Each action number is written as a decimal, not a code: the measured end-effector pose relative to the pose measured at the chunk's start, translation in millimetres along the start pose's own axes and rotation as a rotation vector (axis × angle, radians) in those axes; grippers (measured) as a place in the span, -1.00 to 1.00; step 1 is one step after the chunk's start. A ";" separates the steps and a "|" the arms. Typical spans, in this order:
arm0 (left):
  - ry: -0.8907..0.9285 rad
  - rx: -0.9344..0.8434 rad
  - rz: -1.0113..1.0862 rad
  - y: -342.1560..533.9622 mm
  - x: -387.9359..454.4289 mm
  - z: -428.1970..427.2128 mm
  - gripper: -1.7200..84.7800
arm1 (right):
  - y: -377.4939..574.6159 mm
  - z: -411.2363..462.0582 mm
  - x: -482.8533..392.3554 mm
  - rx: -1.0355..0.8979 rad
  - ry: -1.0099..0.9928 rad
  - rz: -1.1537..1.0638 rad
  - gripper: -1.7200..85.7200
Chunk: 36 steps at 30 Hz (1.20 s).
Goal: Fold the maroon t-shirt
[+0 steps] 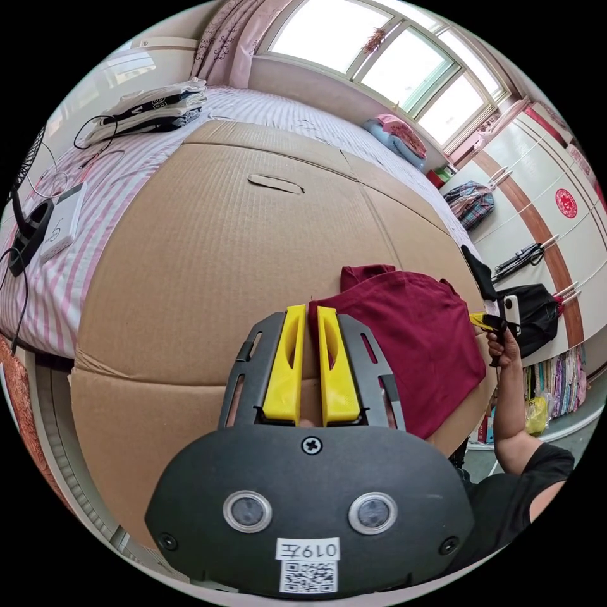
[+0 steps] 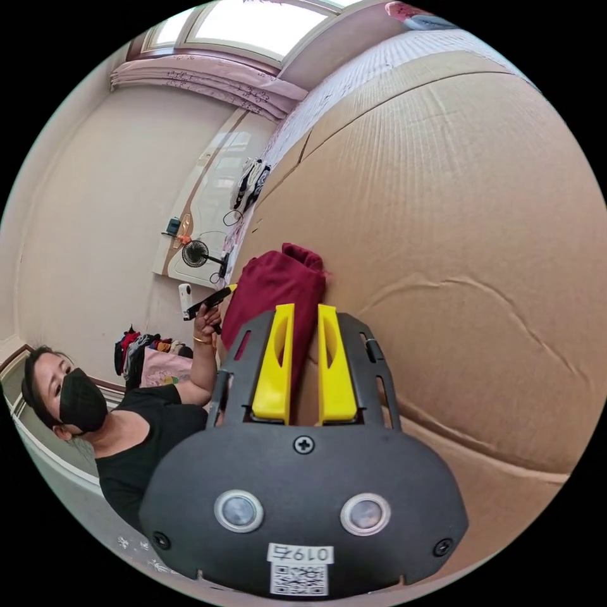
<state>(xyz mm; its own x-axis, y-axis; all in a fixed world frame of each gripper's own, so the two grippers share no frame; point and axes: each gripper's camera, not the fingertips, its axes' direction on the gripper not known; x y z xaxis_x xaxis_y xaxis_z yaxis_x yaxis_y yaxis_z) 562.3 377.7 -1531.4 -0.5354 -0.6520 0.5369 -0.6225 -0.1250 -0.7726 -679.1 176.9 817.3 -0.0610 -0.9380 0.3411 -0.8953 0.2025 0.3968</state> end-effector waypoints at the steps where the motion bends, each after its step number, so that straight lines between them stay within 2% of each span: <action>1: 0.000 0.000 0.000 -1.9 1.8 0.0 -0.93 | 4.3 1.1 1.2 -0.009 -0.010 0.000 -0.83; 10: -0.028 -0.001 0.009 -34.3 39.2 -1.9 -0.93 | 26.8 3.5 6.3 0.029 0.010 -0.013 -0.96; 15: -0.037 -0.001 0.023 -58.2 69.0 -2.5 -0.92 | 44.2 12.2 8.3 0.030 0.008 -0.012 -0.94; 19: -0.050 0.019 0.033 -73.3 91.0 -9.2 -0.88 | 72.6 4.6 5.0 0.108 -0.013 -0.024 -0.86; 25: -0.075 0.120 0.058 -95.5 134.1 -41.5 -0.87 | 132.0 8.7 -3.3 0.107 0.002 -0.035 -0.83; 29: -0.002 0.192 0.263 -109.8 231.7 -53.7 -0.90 | 166.1 24.8 3.6 0.118 -0.043 -0.006 -0.82; 36: 0.143 0.089 0.618 -172.0 439.9 6.0 -0.88 | 194.4 40.3 13.8 0.147 -0.108 -0.001 -0.84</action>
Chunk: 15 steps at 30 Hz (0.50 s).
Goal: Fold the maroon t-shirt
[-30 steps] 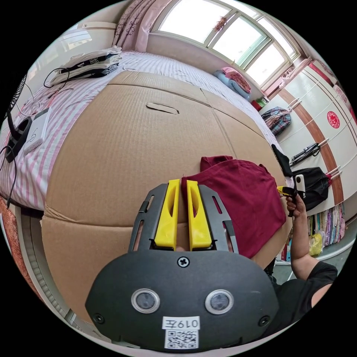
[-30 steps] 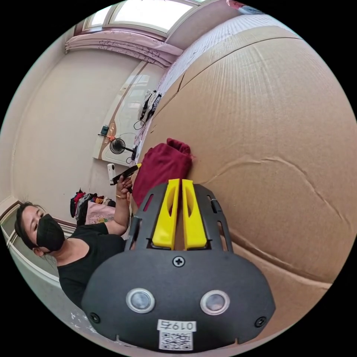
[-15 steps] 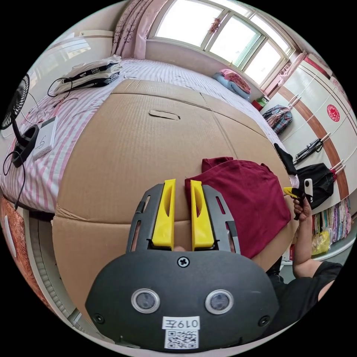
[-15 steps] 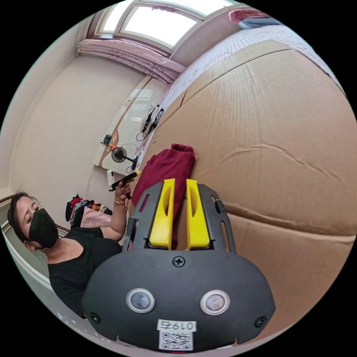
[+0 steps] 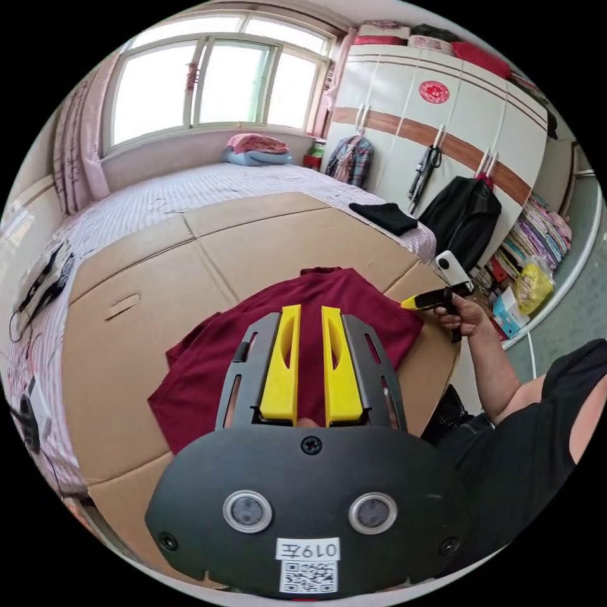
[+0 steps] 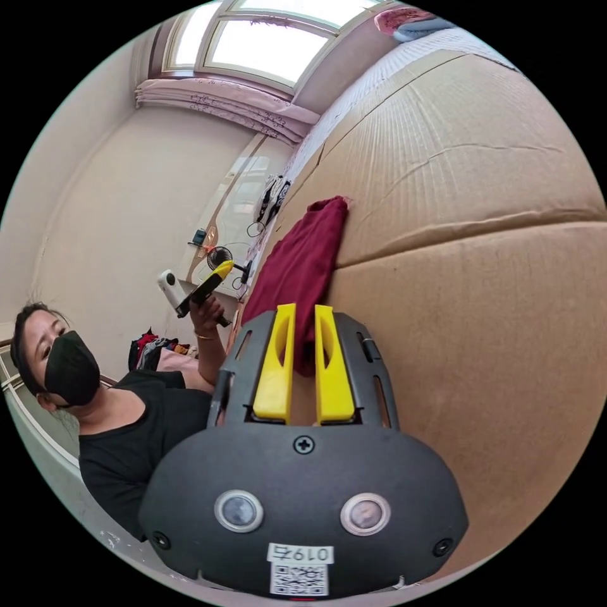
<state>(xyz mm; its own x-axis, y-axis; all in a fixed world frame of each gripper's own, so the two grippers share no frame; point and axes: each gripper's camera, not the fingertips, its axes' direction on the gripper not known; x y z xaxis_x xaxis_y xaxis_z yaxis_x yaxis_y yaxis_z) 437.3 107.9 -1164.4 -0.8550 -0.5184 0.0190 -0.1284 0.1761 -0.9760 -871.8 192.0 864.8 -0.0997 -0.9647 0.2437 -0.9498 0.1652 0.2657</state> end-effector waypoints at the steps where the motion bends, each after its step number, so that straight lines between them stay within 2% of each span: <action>1: 0.018 -0.017 0.018 -15.2 6.0 10.9 -0.87 | 3.4 0.7 2.7 0.004 -0.012 0.000 -0.86; 8: 0.217 -0.202 0.072 -197.4 40.8 140.2 -0.82 | 26.8 -2.3 4.7 0.078 0.028 -0.023 -0.95; 15: 0.191 -0.425 0.188 -329.9 86.9 250.9 -0.79 | 41.0 1.3 12.0 0.089 0.017 -0.011 -0.96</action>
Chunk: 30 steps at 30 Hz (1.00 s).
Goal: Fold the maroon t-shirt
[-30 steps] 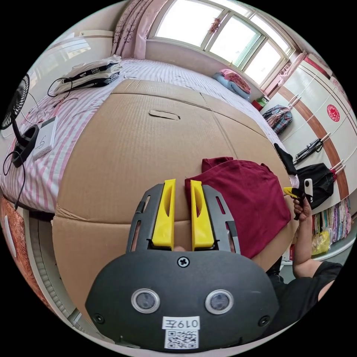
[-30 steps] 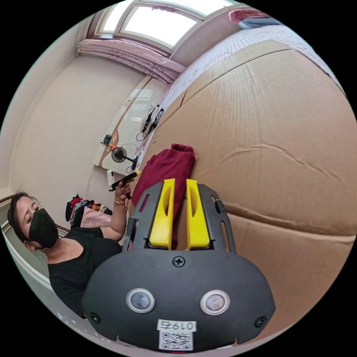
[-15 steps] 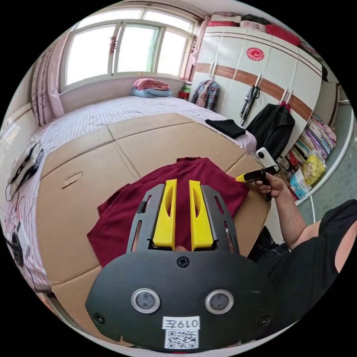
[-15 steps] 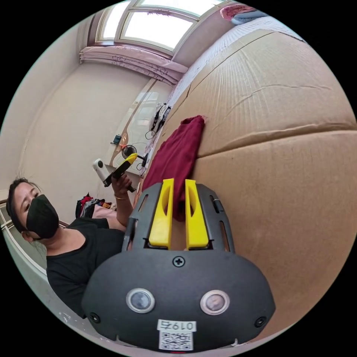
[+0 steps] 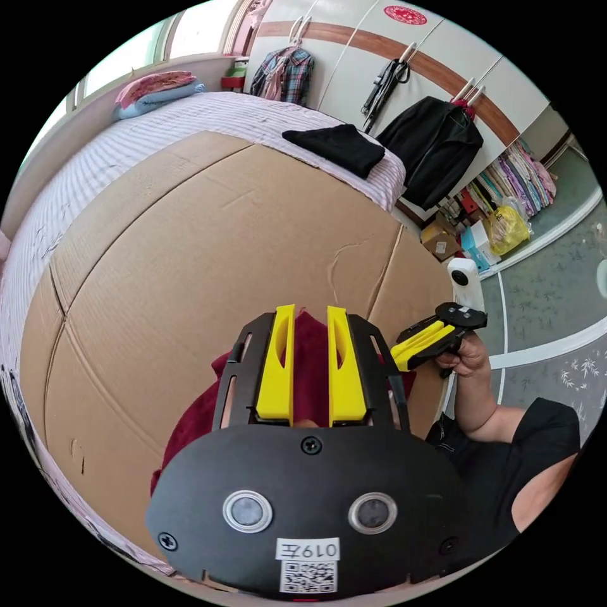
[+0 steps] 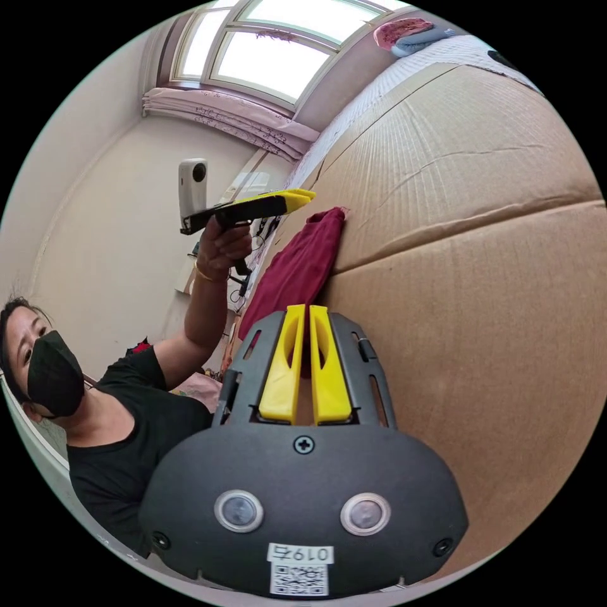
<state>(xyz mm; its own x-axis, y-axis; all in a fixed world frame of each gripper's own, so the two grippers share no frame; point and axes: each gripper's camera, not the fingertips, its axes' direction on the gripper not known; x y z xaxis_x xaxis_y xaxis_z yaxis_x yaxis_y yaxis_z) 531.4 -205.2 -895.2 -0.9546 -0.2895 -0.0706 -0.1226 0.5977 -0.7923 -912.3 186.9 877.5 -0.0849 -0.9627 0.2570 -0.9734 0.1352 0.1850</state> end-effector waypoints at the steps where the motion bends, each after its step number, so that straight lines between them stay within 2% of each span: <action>1: -0.005 -0.018 0.007 -11.0 -0.4 3.1 -0.78 | 2.0 -0.2 1.9 0.001 -0.005 0.001 -0.96; 6: 0.060 -0.155 0.076 -92.1 -10.0 23.3 -0.77 | 9.4 -1.3 9.6 0.002 -0.028 0.004 -0.96; 12: -0.024 -0.264 0.125 -150.8 -6.0 41.0 -0.80 | 15.9 -0.9 14.3 -0.005 -0.027 -0.003 -0.96; 20: -0.020 -0.222 0.129 -203.3 -8.0 36.0 -0.92 | 25.8 -6.2 17.5 0.020 -0.003 -0.016 -0.96; 30: -0.027 -0.144 0.097 -249.0 -19.0 33.3 -0.94 | 37.2 -12.8 29.4 0.041 0.008 0.010 -0.96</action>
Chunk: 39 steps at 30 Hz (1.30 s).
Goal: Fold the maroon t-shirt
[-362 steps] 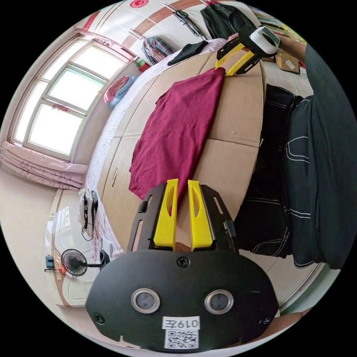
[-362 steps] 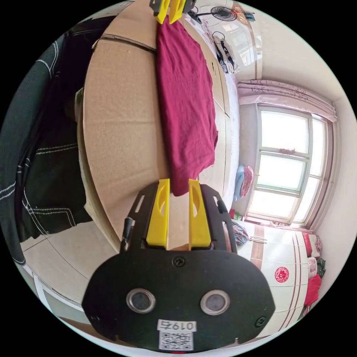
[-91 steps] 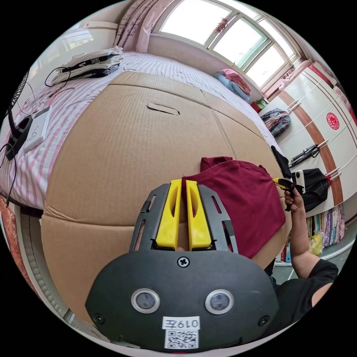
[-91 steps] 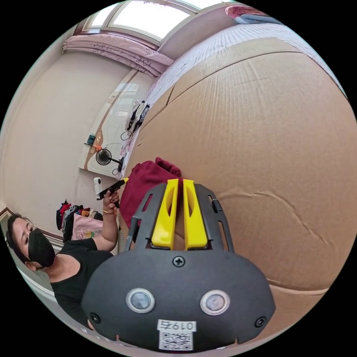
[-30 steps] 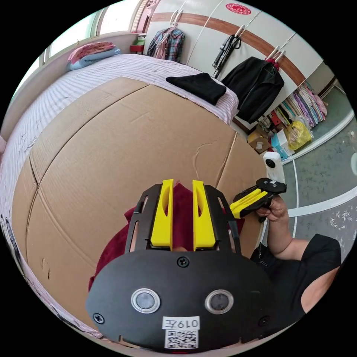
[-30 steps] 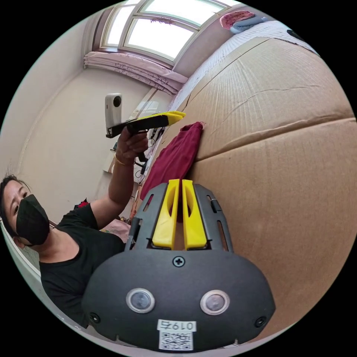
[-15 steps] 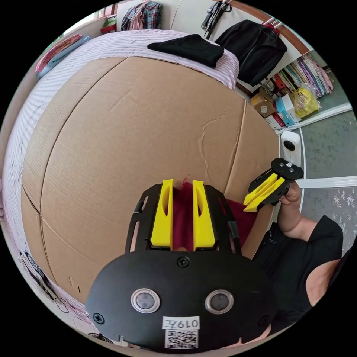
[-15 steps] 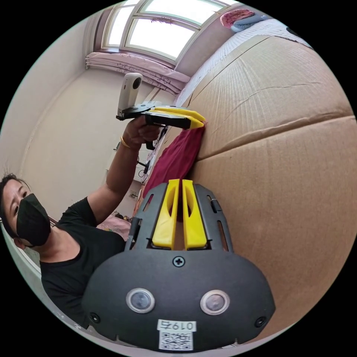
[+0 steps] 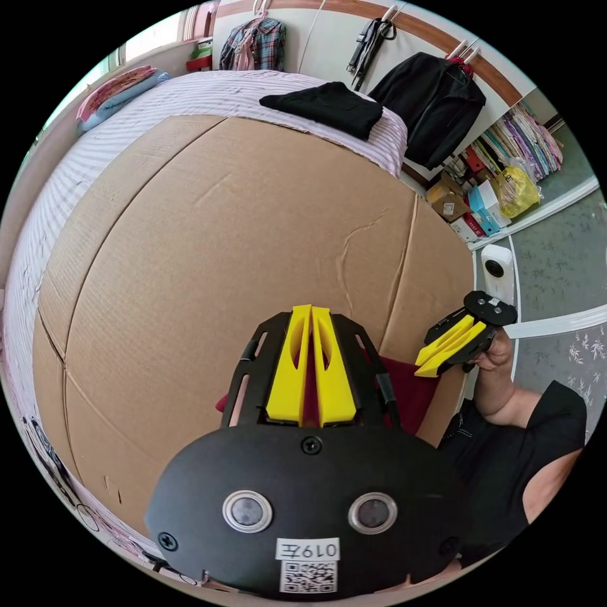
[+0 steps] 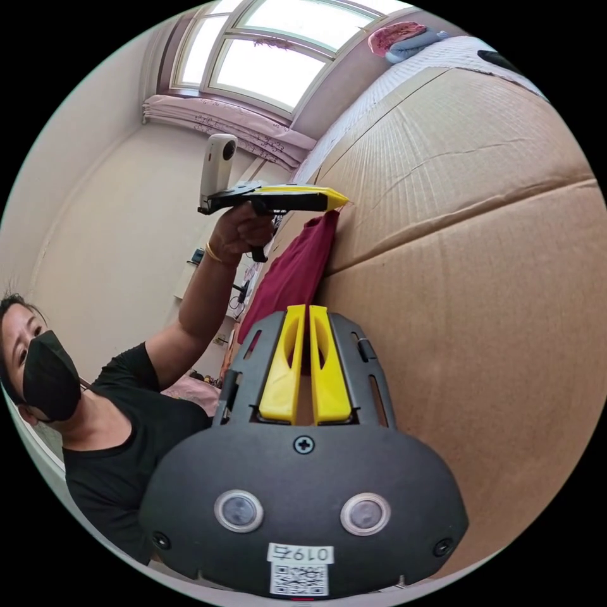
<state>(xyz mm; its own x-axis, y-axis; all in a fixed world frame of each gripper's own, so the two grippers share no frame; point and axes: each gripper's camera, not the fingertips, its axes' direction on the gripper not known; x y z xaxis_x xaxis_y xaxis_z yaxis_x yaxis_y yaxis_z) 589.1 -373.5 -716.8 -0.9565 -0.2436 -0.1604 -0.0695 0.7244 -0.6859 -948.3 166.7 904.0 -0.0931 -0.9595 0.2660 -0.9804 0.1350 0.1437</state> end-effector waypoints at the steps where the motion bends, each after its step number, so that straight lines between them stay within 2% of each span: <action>1: -0.002 -0.002 -0.001 -2.0 -0.9 0.4 -0.94 | 0.3 -0.1 1.9 -0.003 0.003 0.004 -0.96; 7: 0.007 -0.022 -0.018 -14.3 -13.9 -1.9 -0.90 | 3.1 -3.5 10.0 -0.006 -0.012 0.011 -0.96; 12: 0.171 0.038 -0.057 -14.8 -43.2 -26.1 -0.80 | 5.4 -7.4 16.8 -0.004 -0.017 0.014 -0.96; 20: 0.020 -0.106 0.009 -20.2 -35.5 -19.4 -0.83 | 10.5 -13.1 26.5 -0.004 -0.016 0.010 -0.96; 26: 0.055 -0.039 0.055 -14.6 -31.9 -32.3 -0.92 | 19.7 -22.5 31.4 0.037 -0.009 0.004 -0.96; 39: 0.031 -0.015 0.008 26.8 -33.6 -47.9 -0.94 | 48.6 -35.6 43.0 -0.016 -0.038 -0.026 -0.85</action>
<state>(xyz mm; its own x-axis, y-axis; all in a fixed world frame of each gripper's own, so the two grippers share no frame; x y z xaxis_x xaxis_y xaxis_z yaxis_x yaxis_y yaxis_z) 605.9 -315.0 -695.8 -0.9653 -0.2180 -0.1435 -0.0660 0.7357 -0.6741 -993.7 140.8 956.4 -0.0745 -0.9714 0.2253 -0.9797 0.1135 0.1654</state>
